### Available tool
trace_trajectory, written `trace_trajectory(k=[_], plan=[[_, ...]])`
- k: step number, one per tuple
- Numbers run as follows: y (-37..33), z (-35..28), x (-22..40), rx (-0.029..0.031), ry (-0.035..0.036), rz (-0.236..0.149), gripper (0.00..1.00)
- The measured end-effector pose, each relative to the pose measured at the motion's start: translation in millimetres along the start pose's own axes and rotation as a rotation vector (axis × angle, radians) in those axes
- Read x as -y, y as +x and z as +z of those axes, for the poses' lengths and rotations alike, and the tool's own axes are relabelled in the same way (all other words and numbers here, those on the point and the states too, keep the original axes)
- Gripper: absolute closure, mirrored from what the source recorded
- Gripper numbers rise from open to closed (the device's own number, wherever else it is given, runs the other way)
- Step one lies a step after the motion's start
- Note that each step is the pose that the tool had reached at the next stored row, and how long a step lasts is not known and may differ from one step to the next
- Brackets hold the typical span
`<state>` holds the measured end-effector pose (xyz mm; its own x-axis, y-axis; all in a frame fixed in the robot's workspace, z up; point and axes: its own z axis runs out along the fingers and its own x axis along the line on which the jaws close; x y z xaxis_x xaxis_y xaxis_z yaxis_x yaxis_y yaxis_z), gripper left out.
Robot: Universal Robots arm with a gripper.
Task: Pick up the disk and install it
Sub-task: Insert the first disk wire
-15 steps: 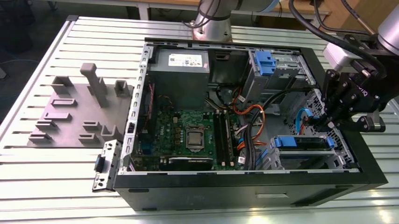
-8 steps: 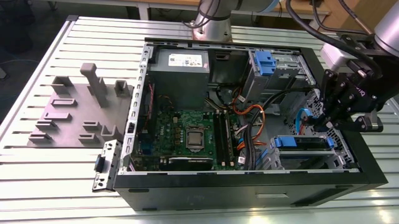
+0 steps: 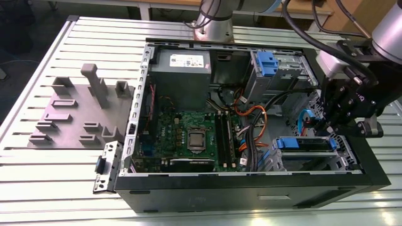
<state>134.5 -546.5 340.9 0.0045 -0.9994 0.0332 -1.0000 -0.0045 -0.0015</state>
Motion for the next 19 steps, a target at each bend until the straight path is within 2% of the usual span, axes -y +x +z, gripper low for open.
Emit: trace_trajectory(k=[2,4,11,13,14,19], plan=[[1.9,1.6,-1.6,0.0002,0.0055,-0.001,0.84],[2.8,2.6,-4.2,0.0,0.0155,0.0,0.84],[4.7,3.0,-15.5,-0.0003,0.0635,0.0,0.84],[5.4,3.3,-18.5,-0.0004,0.0739,0.001,0.84],[5.6,3.3,-19.2,-0.0005,0.0771,0.001,0.84],[5.6,3.3,-19.2,-0.0004,0.0779,0.001,0.84]])
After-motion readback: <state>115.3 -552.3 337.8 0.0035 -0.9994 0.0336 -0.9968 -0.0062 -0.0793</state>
